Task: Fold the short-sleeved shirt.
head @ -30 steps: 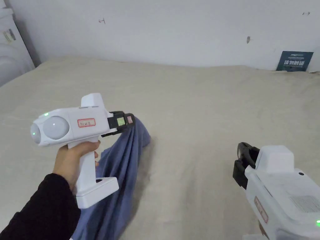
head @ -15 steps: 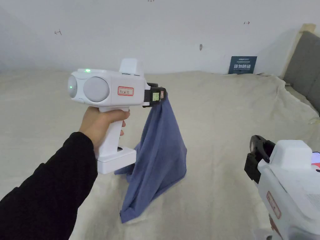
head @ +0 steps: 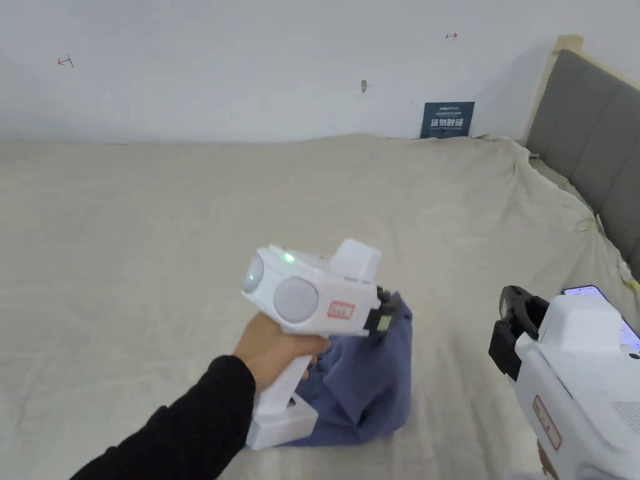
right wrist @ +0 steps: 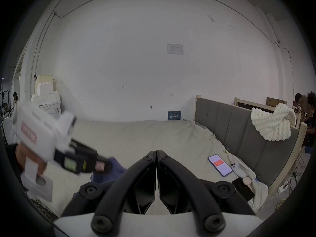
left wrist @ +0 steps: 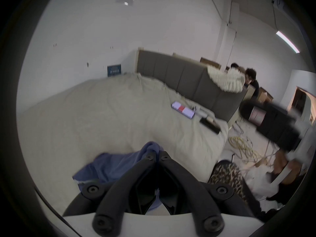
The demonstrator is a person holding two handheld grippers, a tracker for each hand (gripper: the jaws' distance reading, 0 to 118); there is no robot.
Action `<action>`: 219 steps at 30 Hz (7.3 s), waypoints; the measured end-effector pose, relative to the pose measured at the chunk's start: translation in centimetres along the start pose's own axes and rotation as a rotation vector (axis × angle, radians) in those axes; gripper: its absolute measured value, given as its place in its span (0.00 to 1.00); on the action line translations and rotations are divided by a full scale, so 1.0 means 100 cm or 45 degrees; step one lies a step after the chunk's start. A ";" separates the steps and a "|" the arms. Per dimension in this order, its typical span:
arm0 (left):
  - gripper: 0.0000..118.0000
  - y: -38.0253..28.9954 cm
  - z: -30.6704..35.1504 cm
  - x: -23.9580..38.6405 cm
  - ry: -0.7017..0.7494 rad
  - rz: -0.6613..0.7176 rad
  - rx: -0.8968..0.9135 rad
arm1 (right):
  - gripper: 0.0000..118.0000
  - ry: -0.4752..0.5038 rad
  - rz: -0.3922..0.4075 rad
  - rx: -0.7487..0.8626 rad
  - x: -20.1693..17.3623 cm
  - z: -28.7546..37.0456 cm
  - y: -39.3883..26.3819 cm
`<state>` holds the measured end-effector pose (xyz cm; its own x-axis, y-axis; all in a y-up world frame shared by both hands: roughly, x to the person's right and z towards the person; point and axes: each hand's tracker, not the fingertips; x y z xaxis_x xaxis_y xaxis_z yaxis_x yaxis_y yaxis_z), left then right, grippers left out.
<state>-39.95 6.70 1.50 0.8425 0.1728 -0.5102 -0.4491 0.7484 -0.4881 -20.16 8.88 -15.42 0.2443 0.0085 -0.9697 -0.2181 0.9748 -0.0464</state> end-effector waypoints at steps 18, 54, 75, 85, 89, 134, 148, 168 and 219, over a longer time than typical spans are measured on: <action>0.11 -0.106 -0.109 -0.012 0.247 0.273 -0.405 | 0.00 0.025 -0.017 -0.097 -0.008 -0.006 -0.023; 0.00 -0.102 0.139 -0.065 0.697 0.336 0.534 | 0.00 0.063 0.003 0.035 -0.027 0.004 0.018; 0.00 -0.130 0.071 -0.117 0.609 0.619 0.111 | 0.00 0.062 0.000 -0.021 -0.022 -0.017 0.007; 0.03 -0.130 0.004 -0.166 0.568 0.631 -0.079 | 0.00 0.054 0.004 -0.081 -0.017 -0.039 -0.006; 0.54 -0.106 -0.018 -0.161 0.514 0.611 -0.164 | 0.00 0.053 0.003 -0.118 -0.017 -0.051 -0.014; 0.01 -0.097 -0.013 -0.171 0.484 0.503 -0.165 | 0.53 0.195 -0.098 -0.879 -0.048 -0.138 -0.137; 0.01 -0.102 0.009 -0.173 0.525 0.584 -0.058 | 0.08 0.277 -0.170 -0.677 -0.029 -0.109 -0.102; 0.01 0.081 0.184 -0.196 0.733 0.406 0.504 | 0.07 0.387 -0.224 -0.147 -0.016 -0.152 0.135; 0.01 -0.171 0.032 -0.227 0.870 0.529 -0.004 | 0.04 0.220 -0.078 -0.577 -0.020 -0.192 -0.120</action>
<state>-50.45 -7.95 23.68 0.2379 0.0061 -0.9713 -0.6878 0.7071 -0.1640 -36.15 -7.11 -17.56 0.1178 -0.1202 -0.9857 -0.6072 0.7768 -0.1672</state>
